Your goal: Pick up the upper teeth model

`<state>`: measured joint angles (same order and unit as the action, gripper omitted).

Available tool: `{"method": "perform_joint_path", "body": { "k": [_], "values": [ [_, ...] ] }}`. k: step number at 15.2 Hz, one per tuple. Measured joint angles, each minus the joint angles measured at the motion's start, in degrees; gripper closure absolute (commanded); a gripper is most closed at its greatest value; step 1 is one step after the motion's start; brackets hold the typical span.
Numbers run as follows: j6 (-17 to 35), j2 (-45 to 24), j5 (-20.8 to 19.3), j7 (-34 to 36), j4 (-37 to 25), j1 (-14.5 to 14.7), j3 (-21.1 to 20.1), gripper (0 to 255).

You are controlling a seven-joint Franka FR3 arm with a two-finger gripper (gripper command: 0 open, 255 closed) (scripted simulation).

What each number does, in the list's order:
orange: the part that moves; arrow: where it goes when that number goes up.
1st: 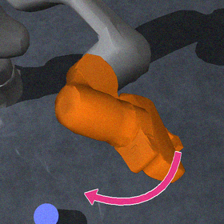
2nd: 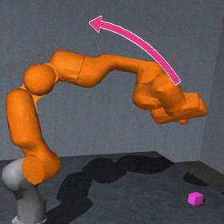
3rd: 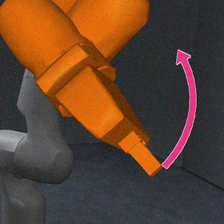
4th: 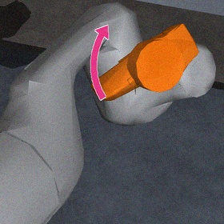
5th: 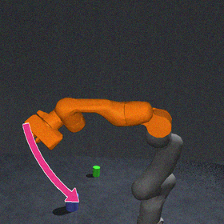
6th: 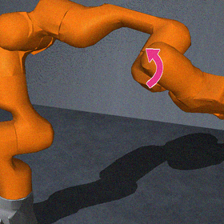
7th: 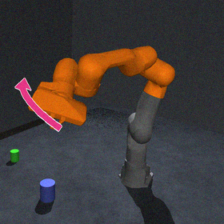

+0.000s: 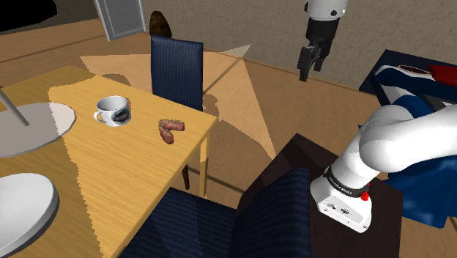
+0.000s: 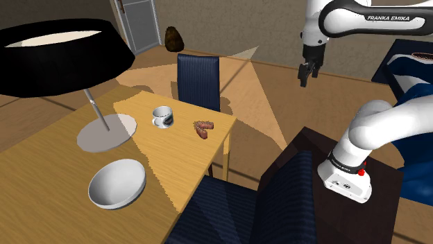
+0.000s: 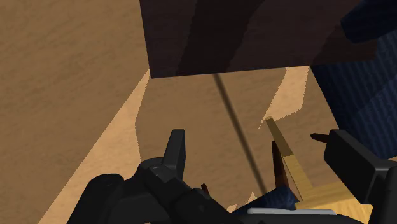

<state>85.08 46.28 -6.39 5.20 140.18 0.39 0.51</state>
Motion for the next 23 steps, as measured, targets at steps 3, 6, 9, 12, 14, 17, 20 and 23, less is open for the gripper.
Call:
{"method": "perform_joint_path", "body": {
  "k": [3,6,9,12,14,17,20,23],
  "values": [
    [1.87,-1.58,0.95,1.22,0.34,0.41,-0.83,0],
    [5.65,-5.26,3.06,3.98,0.46,1.39,-2.83,0],
    [9.86,-9.55,5.01,6.72,0.28,2.34,-4.82,0],
    [14.51,-14.51,6.53,9.24,-0.24,3.11,-6.68,0],
    [16.96,-18.2,7.5,11.14,-1.64,3.69,-8.1,0],
    [20.21,-23.33,8.74,14.16,-3.8,4.63,-10.31,0],
    [23.55,-29.64,9.06,16.59,-7.1,5.08,-11.98,0],
    [26.4,-36.35,8.81,19.23,-11.25,5.57,-13.52,0]
  ]
}}
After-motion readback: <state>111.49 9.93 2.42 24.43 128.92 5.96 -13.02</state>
